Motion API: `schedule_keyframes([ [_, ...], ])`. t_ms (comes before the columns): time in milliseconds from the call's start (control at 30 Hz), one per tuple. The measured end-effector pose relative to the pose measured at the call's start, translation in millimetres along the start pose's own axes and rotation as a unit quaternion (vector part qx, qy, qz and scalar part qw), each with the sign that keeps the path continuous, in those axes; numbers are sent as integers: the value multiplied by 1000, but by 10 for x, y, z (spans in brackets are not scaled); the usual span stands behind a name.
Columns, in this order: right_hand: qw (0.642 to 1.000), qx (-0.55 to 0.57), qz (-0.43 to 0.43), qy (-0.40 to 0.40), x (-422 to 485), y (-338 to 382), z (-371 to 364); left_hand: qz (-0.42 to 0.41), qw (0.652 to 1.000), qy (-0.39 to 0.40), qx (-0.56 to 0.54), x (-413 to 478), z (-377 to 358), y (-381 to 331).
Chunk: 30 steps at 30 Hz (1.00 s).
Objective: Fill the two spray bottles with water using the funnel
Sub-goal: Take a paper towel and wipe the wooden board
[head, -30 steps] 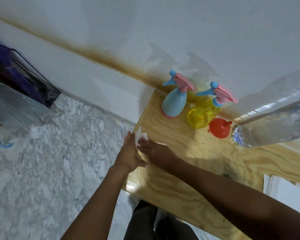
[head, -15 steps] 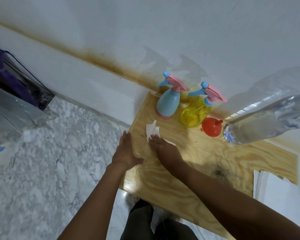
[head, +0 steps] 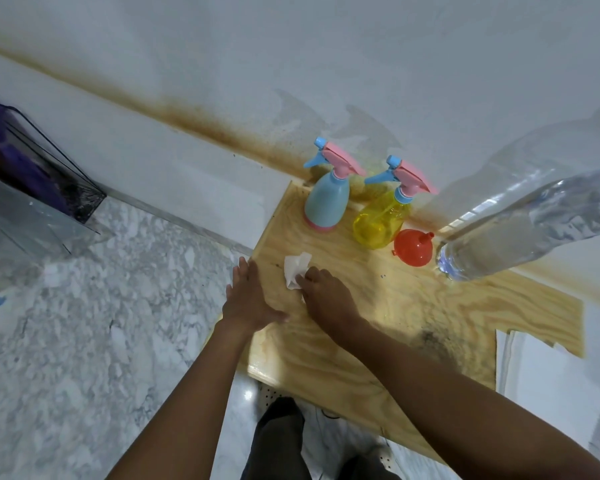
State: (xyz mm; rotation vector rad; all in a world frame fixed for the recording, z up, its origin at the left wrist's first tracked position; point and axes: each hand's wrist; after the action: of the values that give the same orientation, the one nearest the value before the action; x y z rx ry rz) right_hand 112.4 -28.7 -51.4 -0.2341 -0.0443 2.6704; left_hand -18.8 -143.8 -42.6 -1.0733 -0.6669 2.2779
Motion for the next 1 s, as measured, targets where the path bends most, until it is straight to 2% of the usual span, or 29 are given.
schedule_keyframes([
  [100,999,15,30,26,-150,-34,-28,19,1000,-1,25,18,1,-41],
  [167,995,52,34,72,-222,-88,23,31,999,5,29,7,-1,-67],
  [267,984,133,2,119,-371,-229,158,36,999,7,36,-50,-14,-96],
  [433,954,274,-121,2,-859,-596,375,-30,998,-22,54,-331,-98,-349],
  [567,906,359,-209,-77,-1366,-912,538,-91,993,-14,-79,-668,-387,-728],
  [733,888,366,-248,-131,-2042,-1299,641,-162,979,17,-125,-1083,-919,-1292],
  [1000,851,369,-327,-179,-3210,-1939,567,-222,964,97,-106,-1544,-1892,-2038],
])
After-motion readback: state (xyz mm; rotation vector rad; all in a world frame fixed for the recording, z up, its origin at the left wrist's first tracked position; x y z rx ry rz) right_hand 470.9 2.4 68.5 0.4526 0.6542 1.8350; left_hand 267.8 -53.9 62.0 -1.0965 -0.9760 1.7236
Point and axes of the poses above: each hand's wrist, its own x-axis towards the middle knuckle, its own z-axis out of the back of the hand, y = z × x, and after that the axes turned 15 degrees about -x, right-handed
